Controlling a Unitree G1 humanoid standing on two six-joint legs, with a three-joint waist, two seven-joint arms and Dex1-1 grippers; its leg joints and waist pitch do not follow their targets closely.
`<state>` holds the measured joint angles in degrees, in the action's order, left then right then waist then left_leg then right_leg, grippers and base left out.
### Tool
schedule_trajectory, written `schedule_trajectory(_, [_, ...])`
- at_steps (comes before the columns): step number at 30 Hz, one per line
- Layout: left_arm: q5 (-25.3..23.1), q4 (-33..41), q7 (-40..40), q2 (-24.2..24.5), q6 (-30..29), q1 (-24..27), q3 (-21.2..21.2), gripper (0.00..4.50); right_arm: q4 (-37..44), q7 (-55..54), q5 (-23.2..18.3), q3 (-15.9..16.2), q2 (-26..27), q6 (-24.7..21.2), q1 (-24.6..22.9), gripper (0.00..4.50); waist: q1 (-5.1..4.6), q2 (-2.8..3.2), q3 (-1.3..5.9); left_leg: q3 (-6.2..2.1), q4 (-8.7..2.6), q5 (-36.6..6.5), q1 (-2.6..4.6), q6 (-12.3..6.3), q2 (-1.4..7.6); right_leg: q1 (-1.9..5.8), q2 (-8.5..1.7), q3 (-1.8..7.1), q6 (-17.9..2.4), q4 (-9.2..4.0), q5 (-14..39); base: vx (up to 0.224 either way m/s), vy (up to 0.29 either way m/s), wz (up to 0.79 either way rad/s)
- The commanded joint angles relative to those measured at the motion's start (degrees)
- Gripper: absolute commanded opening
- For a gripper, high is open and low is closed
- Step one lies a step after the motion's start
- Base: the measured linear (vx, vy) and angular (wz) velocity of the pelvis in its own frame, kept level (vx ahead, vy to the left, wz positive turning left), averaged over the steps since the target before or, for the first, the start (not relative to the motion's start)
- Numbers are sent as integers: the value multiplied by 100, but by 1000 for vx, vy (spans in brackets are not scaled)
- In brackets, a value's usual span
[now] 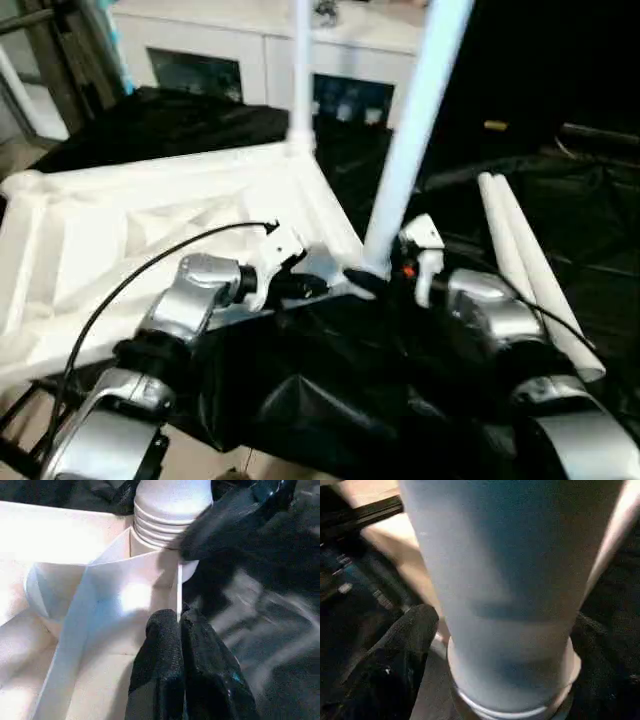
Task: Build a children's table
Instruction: Rotate leg to tighten, then rotate table base
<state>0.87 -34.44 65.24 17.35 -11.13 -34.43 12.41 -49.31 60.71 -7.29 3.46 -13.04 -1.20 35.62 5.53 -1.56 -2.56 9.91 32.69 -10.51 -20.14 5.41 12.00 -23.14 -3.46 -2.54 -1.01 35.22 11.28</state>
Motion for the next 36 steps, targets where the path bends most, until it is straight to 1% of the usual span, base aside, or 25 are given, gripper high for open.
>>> schedule_trajectory(1, [307, 317, 308, -62, 103, -9, 84, 0, 149, 560, -32, 305, -28, -219, -132, 377, 26, -26, 333, 39, -299, -756, -1, -468, 134, 339, -404, 208, -1449, -339, 351, 0, 0, 0])
schedule_trajectory(2, [330, 370, 424, -5, 75, 19, 93, 0, 221, 697, -47, 335, -94, -260, -158, 377, 41, -23, 330, 34, -304, -755, 2, -455, 140, 337, -405, 209, -1437, -341, 373, 0, 0, 0])
schedule_trajectory(4, [339, 429, 575, 74, 33, 51, 105, 0, 305, 805, -43, 369, -167, -278, -190, 350, 47, -21, 335, 33, -303, -731, 2, -456, 143, 332, -406, 208, -1430, -336, 366, 0, 0, 0])
schedule_trajectory(7, [374, 451, 682, 125, 20, 58, 109, 0, 390, 795, -33, 362, -186, -319, -212, 330, 59, -19, 340, 36, -303, -685, 12, -410, 134, 320, -398, 208, -1433, -331, 325, 0, 0, 0])
schedule_trajectory(9, [373, 454, 704, 129, 16, 58, 98, 0, 445, 822, -46, 361, -159, -366, -227, 308, 59, -23, 344, 34, -300, -641, 5, -412, 130, 329, -395, 206, -1444, -322, 247, 0, 0, 0])
schedule_trajectory(10, [369, 454, 703, 121, 16, 55, 96, 0, 468, 830, -58, 357, -134, -395, -236, 299, 67, -9, 346, 33, -298, -633, 6, -410, 131, 329, -400, 207, -1447, -320, 229, 0, 0, 0])
schedule_trajectory(14, [358, 424, 579, 63, 27, 26, 48, 0, 515, 696, -42, 351, -78, -421, -277, 283, 78, -13, 343, 36, -301, -655, 12, -390, 133, 324, -397, 206, -1454, -323, 225, 0, 0, 0])
schedule_trajectory(15, [292, 299, 299, -20, 24, -57, -4, 0, 402, 327, 53, 315, -10, -379, -259, 282, 77, -17, 342, 34, -304, -663, 10, -361, 133, 322, -401, 209, -1433, -325, 265, 0, 0, 0])
schedule_trajectory(16, [292, 299, 299, -20, 24, -57, -4, 0, 402, 327, 53, 315, -10, -379, -259, 280, 71, -18, 338, 32, -307, -684, 13, -351, 129, 320, -400, 208, -1425, -331, 303, 0, 0, 0])
schedule_trajectory(17, [222, 161, 14, -95, 34, -141, -50, 0, 262, -23, 135, 270, 55, -318, -219, 279, 66, -13, 335, 27, -315, -708, 15, -309, 128, 313, -407, 211, -1394, -343, 404, 0, 0, 0])
schedule_trajectory(18, [153, -24, -324, -192, 54, -256, -99, 0, 62, -583, 223, 170, 166, -253, -155, 278, 50, -21, 329, 25, -320, -766, 26, -254, 116, 305, -413, 219, -1349, -366, 546, 0, 0, 0])
schedule_trajectory(19, [142, -62, -384, -214, 60, -279, -108, 0, 14, -716, 237, 142, 194, -239, -138, 278, 45, -23, 330, 17, -328, -773, 28, -213, 115, 310, -418, 223, -1331, -371, 612, 0, 0, 0])
schedule_trajectory(21, [38, -335, -842, -373, 104, -467, -164, 0, -325, -1756, 326, -68, 399, -100, -2, 277, 12, -12, 325, 14, -340, -842, 34, -123, 98, 301, -417, 228, -1284, -398, 807, 0, 0, 0])
schedule_trajectory(22, [-12, -478, -1082, -460, 100, -570, -193, 0, -483, -2275, 341, -181, 506, -90, 71, 277, -7, 5, 330, 12, -341, -866, 42, -53, 97, 293, -417, 231, -1244, -402, 896, 0, 0, 0])
schedule_trajectory(23, [-93, -691, -1484, -592, 95, -719, -235, 0, -655, -2898, 311, -339, 657, -130, 160, 276, -23, 7, 324, 13, -343, -928, 39, -13, 84, 292, -415, 236, -1210, -420, 982, 0, 0, 0])
schedule_trajectory(24, [-124, -775, -1658, -644, 99, -774, -246, 0, -707, -3103, 283, -395, 715, -155, 187, 276, -35, -3, 331, 5, -349, -913, 33, 20, 85, 307, -411, 233, -1171, -416, 994, 0, 0, 0])
schedule_trajectory(25, [-144, -881, -1903, -743, 77, -852, -277, 0, -767, -3407, 246, -468, 815, -202, 224, 275, -39, 25, 331, 5, -346, -908, 35, 20, 83, 300, -407, 235, -1167, -414, 946, 0, 0, 0])
schedule_trajectory(26, [-159, -982, -2145, -849, 56, -931, -305, 0, -826, -3706, 221, -529, 911, -239, 259, 275, -39, 29, 341, 10, -337, -887, 47, -1, 90, 291, -407, 239, -1196, -408, 797, 0, 0, 0])
schedule_trajectory(27, [-162, -1002, -2194, -872, 55, -946, -311, 0, -838, -3765, 220, -536, 929, -242, 266, 275, -29, 19, 351, 8, -333, -800, 27, -32, 86, 317, -399, 233, -1227, -385, 586, 0, 0, 0])
schedule_trajectory(28, [-179, -1068, -2313, -933, 72, -990, -323, 0, -884, -3926, 226, -562, 985, -232, 289, 275, -29, 19, 351, 8, -333, -800, 27, -32, 86, 317, -399, 233, -1227, -385, 586, 0, 0, 0])
schedule_trajectory(29, [-203, -1128, -2393, -999, 99, -1027, -314, 0, -927, -4044, 226, -586, 1035, -213, 307, 275, -25, 22, 355, 12, -322, -666, 8, -104, 80, 329, -395, 233, -1272, -358, 284, 0, 0, 0])
schedule_trajectory(30, [-229, -1194, -2457, -1060, 141, -1064, -308, 0, -973, -4085, 227, -601, 1078, -156, 323, 310, -17, 24, 364, 14, -316, -630, 12, -138, 77, 334, -393, 230, -1284, -348, 166, 0, 0, 0])
schedule_trajectory(31, [-240, -1226, -2467, -1090, 171, -1080, -299, 0, -986, -4074, 245, -589, 1089, -99, 324, 310, -17, 20, 363, 16, -314, -639, 9, -156, 76, 335, -394, 229, -1295, -350, 139, 0, 0, 0])
schedule_trajectory(33, [-256, -1259, -2462, -1130, 216, -1094, -277, 0, -991, -4027, 276, -561, 1089, -14, 319, 347, -2, 23, 356, 20, -313, -689, 11, -207, 79, 337, -398, 227, -1328, -357, 113, 0, 0, 0])
schedule_trajectory(36, [-312, -1457, -2481, -1159, 414, -1149, -191, 0, -1056, -4167, 312, -599, 1073, 151, 344, 364, -9, 26, 347, 9, -325, -791, 2, -206, 80, 345, -404, 224, -1306, -371, 253, 0, 0, 0])
